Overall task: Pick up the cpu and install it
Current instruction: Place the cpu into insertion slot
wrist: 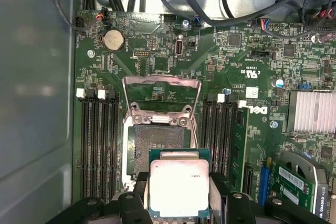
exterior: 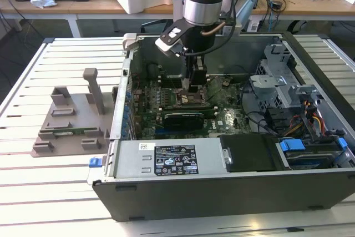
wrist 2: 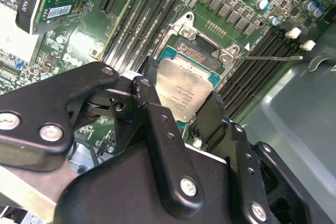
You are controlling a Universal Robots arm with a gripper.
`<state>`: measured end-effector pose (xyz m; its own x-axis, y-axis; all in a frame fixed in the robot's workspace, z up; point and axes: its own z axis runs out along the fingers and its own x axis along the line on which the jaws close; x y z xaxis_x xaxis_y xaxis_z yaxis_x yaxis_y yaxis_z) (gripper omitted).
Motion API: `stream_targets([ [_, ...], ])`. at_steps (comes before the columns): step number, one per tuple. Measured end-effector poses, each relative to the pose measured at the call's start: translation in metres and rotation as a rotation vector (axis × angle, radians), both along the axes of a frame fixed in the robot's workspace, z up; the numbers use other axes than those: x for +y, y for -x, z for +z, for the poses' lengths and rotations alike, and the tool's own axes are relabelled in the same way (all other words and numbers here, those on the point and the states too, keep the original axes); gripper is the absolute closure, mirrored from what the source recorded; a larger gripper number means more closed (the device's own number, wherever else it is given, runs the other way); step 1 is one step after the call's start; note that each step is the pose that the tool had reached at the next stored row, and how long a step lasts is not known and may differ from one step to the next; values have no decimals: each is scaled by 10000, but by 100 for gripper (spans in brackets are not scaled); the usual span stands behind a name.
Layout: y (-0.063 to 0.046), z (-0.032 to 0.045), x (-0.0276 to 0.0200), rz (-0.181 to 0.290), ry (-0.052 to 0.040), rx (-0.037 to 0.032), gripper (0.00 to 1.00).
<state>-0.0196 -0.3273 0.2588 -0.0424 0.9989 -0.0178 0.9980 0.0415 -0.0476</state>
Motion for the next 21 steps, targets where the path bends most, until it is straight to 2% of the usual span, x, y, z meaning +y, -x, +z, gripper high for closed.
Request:
stream_targets([
  [8, 0, -61, 3, -1, 1, 0, 46],
  [21, 0, -81, 7, 0, 1, 0, 46],
])
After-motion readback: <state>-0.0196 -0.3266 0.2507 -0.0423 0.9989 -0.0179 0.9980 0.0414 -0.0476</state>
